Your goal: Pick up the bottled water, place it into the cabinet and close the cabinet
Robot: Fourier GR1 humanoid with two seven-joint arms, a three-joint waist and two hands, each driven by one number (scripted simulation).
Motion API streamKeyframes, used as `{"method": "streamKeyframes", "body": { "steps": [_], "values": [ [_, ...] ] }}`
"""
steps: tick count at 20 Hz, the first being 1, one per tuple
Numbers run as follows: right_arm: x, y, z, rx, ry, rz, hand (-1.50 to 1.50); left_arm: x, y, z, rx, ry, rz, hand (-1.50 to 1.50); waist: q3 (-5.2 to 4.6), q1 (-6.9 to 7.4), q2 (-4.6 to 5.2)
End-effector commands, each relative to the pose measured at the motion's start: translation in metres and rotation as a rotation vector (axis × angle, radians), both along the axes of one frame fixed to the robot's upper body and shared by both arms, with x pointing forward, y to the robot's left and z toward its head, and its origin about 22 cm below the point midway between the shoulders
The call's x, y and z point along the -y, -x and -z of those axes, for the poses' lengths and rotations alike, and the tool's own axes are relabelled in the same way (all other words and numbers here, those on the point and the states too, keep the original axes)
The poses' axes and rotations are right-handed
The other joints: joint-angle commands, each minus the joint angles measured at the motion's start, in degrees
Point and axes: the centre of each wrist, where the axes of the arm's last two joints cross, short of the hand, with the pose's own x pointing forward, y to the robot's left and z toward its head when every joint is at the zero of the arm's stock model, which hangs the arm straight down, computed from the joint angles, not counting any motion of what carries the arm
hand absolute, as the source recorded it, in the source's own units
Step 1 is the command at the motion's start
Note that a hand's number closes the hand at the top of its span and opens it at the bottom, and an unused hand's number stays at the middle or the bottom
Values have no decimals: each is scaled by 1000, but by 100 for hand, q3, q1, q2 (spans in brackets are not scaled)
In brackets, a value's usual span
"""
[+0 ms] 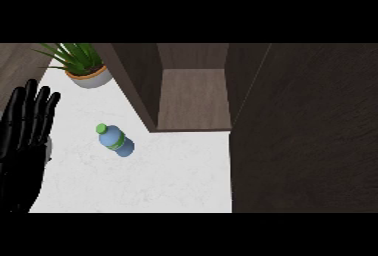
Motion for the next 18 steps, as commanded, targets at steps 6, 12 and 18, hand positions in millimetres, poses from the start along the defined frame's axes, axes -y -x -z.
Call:
{"method": "streamKeyframes", "body": {
  "steps": [6, 12, 18],
  "values": [
    [-7, 20, -10, 50, 16, -33, -150, -34, -32, -10, 37, 53, 545, -150, -50, -133, 87],
    [-27, 50, -12, -40, -41, -255, -150, -85, -41, -8, -195, 170, 695, -150, -17, -20, 51],
    [-42, 61, -39, -46, -22, -228, -150, -126, -35, -24, -264, 196, 733, -150, -11, 104, 64]
  ]
}}
